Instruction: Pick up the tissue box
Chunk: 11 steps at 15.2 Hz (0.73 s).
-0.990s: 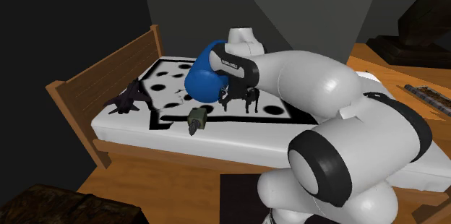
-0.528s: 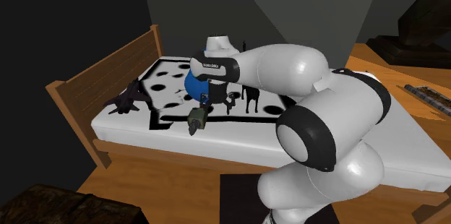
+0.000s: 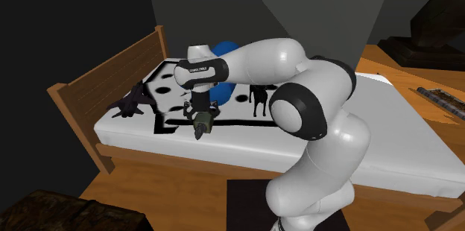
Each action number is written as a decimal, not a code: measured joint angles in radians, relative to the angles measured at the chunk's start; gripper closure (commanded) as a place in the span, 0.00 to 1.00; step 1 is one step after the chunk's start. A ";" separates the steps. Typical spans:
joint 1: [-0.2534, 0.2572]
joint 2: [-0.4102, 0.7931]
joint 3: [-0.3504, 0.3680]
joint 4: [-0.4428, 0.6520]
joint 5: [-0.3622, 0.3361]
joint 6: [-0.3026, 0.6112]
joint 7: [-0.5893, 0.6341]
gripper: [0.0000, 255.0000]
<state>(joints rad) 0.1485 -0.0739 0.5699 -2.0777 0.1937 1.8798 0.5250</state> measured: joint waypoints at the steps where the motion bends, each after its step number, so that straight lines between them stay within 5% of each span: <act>1: 0.008 0.042 0.013 0.022 -0.014 0.013 0.028 0.00; 9: 0.020 0.119 0.025 -0.007 -0.044 0.106 0.056 0.00; 10: 0.020 0.123 0.025 -0.009 -0.046 0.112 0.056 1.00; 11: 0.020 0.125 0.025 -0.010 -0.047 0.115 0.057 1.00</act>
<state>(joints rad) 0.1688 0.0508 0.5951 -2.0882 0.1468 1.9948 0.5815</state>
